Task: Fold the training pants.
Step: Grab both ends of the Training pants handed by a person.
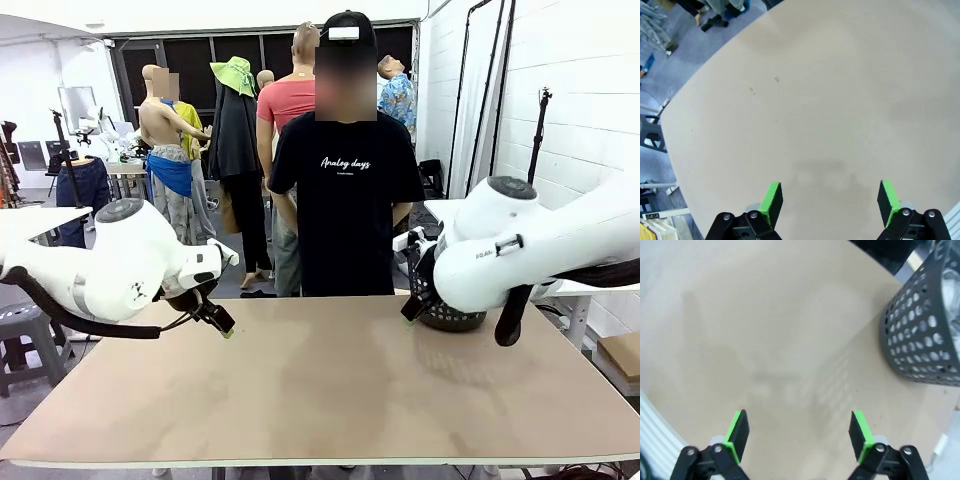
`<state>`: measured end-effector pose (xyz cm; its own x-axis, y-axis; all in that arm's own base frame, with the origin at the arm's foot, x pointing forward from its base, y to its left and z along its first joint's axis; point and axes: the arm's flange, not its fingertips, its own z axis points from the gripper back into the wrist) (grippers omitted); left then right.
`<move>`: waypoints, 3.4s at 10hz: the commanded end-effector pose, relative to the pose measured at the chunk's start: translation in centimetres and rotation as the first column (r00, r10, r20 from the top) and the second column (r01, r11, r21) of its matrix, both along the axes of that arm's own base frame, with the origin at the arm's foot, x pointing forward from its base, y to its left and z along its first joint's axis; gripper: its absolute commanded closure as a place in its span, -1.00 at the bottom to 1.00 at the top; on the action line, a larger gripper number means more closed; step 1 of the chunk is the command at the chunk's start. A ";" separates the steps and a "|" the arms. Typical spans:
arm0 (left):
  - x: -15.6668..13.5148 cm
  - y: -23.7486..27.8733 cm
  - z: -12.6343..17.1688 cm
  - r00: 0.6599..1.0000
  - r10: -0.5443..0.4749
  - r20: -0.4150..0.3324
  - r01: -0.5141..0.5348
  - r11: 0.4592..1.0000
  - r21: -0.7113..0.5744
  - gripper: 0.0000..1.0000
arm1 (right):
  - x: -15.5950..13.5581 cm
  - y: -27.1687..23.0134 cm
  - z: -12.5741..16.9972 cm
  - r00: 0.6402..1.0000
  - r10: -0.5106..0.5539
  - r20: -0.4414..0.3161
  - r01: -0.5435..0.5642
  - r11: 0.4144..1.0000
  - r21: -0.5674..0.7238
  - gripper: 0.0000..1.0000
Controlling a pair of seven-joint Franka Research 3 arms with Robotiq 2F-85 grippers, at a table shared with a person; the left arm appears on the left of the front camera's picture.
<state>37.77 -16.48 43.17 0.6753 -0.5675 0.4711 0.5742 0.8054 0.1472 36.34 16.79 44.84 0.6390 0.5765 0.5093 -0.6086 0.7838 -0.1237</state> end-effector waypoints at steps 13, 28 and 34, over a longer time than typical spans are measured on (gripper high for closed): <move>-8.1 -0.9 12.8 0.991 -0.013 0.132 0.017 0.999 -0.036 -1.00 | -7.0 -1.7 10.5 0.984 0.117 0.135 -0.126 0.990 0.064 -1.00; -7.7 -0.9 12.9 0.988 -0.030 0.152 0.031 0.999 -0.008 -1.00 | -7.1 -1.2 11.4 0.986 0.088 0.144 -0.096 0.994 0.046 -1.00; -7.7 -0.9 12.9 0.988 -0.030 0.152 0.031 0.999 -0.008 -1.00 | -7.1 -1.2 11.4 0.986 0.088 0.144 -0.096 0.994 0.046 -1.00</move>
<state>29.95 -17.43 56.14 0.5823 -0.5746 0.5752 0.5642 0.7950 0.2229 29.18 15.53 56.27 0.5049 0.6026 0.6180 -0.6570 0.7326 -0.1775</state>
